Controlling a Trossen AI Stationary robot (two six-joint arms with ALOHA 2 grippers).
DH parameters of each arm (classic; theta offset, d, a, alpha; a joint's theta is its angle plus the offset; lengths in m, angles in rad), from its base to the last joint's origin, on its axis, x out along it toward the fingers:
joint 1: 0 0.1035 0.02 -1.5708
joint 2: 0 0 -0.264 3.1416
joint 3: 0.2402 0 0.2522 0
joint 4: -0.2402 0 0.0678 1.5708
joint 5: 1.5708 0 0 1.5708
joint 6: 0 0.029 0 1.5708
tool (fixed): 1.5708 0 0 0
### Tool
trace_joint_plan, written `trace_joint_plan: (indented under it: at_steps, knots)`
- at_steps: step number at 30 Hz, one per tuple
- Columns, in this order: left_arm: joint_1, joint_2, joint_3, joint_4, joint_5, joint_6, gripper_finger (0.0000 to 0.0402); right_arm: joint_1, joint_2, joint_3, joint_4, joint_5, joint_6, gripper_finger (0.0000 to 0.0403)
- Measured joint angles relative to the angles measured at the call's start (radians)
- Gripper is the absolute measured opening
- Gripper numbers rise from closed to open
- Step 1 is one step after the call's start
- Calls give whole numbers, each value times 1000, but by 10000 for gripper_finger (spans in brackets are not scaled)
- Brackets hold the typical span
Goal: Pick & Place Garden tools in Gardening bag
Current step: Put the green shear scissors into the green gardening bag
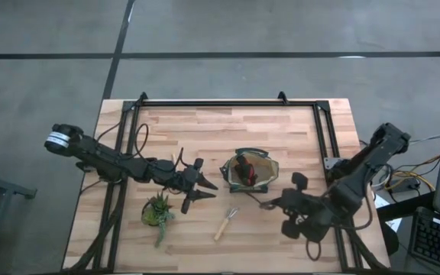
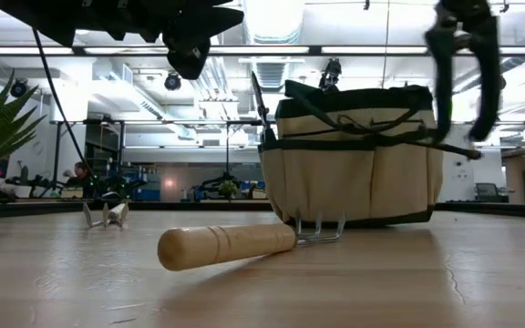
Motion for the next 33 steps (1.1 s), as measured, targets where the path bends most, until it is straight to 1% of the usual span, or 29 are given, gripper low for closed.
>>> trace_joint_plan:
  at_steps: [7,16,18,20,24,26,29,33]
  knots:
    - [0,0,0,0,0,0,122,38,-43,0,-174,12,240,8]
    - [0,0,0,4,0,-14,122,48,-93,0,-522,15,596,8]
    - [0,0,0,5,0,-20,122,48,-106,0,-574,26,602,8]
    - [0,0,0,6,-1,-11,122,48,-123,-1,-585,60,612,8]
    - [0,1,0,19,-57,-48,122,46,-170,-3,-586,209,674,8]
    - [0,1,0,20,-83,-54,122,44,-177,-3,-583,252,696,8]
    - [-2,1,0,21,-94,-55,122,19,-184,-3,-583,254,704,8]
    - [-5,1,0,34,-94,-86,122,-15,-181,-3,-583,214,718,8]
